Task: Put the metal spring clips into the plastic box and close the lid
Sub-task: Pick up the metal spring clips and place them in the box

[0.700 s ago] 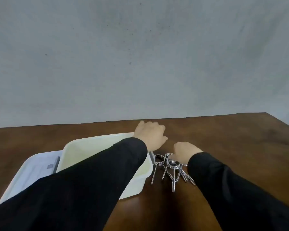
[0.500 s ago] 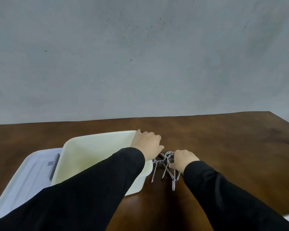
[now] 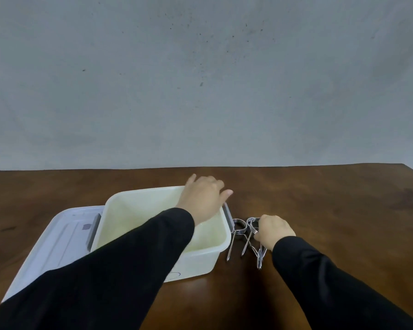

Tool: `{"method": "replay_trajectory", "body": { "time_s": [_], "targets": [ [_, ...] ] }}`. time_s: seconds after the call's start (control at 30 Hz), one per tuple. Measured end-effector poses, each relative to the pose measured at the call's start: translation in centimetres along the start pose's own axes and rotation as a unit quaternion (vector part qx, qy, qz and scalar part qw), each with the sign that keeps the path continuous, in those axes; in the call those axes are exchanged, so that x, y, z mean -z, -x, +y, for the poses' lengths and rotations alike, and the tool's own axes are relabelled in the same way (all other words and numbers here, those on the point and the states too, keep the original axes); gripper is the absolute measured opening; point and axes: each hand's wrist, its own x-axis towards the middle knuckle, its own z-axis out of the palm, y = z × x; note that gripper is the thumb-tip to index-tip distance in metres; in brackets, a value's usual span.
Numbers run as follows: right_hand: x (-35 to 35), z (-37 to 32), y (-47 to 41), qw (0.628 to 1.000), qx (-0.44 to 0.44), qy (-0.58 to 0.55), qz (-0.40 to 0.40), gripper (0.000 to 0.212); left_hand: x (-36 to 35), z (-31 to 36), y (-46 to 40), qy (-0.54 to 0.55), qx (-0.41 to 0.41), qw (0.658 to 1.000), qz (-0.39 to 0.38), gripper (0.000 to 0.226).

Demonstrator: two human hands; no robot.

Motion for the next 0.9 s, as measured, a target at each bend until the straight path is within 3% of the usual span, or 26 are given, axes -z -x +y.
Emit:
{"method": "replay_trajectory", "body": {
  "time_s": [0.17, 0.27, 0.4, 0.47, 0.6, 0.7, 0.9],
  "targets": [
    [5.8, -1.4, 0.4, 0.997, 0.04, -0.05, 0.046, 0.025, 2.8, -9.4, 2.2, -0.015, 0.105, 0.993, 0.045, 0.042],
    [11.2, -4.4, 2.3, 0.984, 0.096, -0.108, 0.102, 0.028, 4.0, -15.1, 5.0, -0.03, 0.187, 0.982, 0.015, 0.042],
    [14.6, -11.7, 5.2, 0.97, 0.191, -0.137, 0.06, 0.029, 4.6, -18.6, 7.7, 0.115, 0.266, 0.956, -0.048, 0.048],
    [13.5, -15.8, 5.5, 0.968, 0.217, -0.123, -0.003, 0.027, 4.5, -18.7, 8.2, 0.191, 0.272, 0.942, -0.047, 0.051],
    [7.6, -22.4, 4.2, 0.967, 0.233, -0.074, -0.074, 0.03, 3.7, -18.8, 8.3, 0.237, 0.256, 0.937, -0.031, 0.042],
    [3.5, -25.8, 4.1, 0.963, 0.247, -0.033, -0.107, 0.013, 3.5, -19.2, 8.5, 0.264, 0.253, 0.93, -0.02, 0.037],
    [-0.7, -28.8, 3.5, 0.96, 0.238, -0.001, -0.146, 0.033, 2.8, -19.4, 8.6, 0.271, 0.246, 0.931, 0.011, 0.035]
  ]
}}
